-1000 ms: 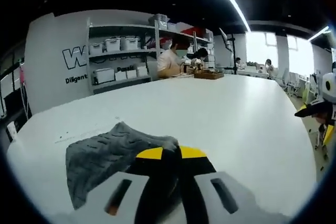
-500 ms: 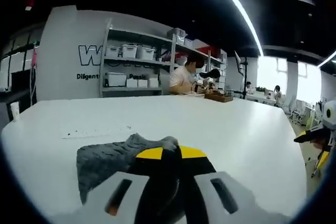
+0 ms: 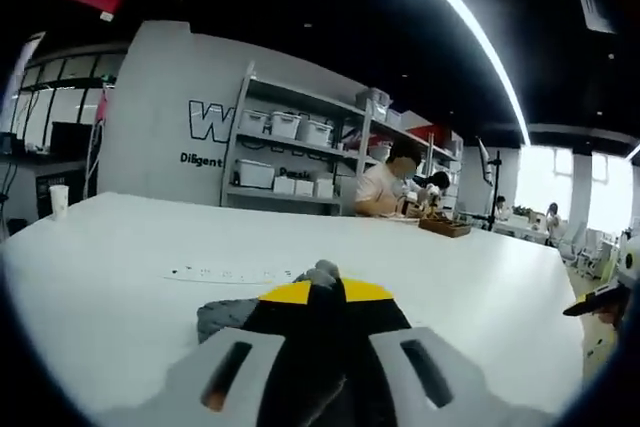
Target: Open the folded towel by lifting each exposed corner and separating the folded layers until the towel lies flat within the target outline without major curled edges
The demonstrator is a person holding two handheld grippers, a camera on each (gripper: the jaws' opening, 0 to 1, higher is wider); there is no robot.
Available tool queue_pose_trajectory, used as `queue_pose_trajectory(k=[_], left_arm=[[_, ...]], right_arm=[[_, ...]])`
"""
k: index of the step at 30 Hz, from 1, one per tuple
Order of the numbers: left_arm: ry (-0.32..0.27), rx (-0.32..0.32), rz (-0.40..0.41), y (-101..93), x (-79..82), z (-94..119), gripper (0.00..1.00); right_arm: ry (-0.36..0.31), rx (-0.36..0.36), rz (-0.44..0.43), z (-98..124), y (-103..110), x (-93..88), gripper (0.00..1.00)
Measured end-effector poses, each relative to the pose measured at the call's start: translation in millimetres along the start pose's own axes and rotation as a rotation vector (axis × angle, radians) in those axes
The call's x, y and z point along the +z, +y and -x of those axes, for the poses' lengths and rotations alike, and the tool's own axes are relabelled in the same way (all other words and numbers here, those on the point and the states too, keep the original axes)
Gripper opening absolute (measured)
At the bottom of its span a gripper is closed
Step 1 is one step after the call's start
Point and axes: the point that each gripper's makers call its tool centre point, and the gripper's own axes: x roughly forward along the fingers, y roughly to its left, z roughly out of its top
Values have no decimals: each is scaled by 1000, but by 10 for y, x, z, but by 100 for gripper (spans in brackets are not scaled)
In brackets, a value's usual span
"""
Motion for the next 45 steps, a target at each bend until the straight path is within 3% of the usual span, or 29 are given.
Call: queue_pose_trajectory(k=[10, 23, 45], left_arm=[[-52, 96, 12, 416, 170, 235, 7], [-72, 189, 3, 798, 216, 465, 7], [-59, 338, 4, 1351, 41, 864, 6]], right_arm=[[15, 43, 31, -146, 130, 54, 99], [27, 73, 59, -222, 240, 87, 99], [56, 115, 86, -366, 392, 72, 99]])
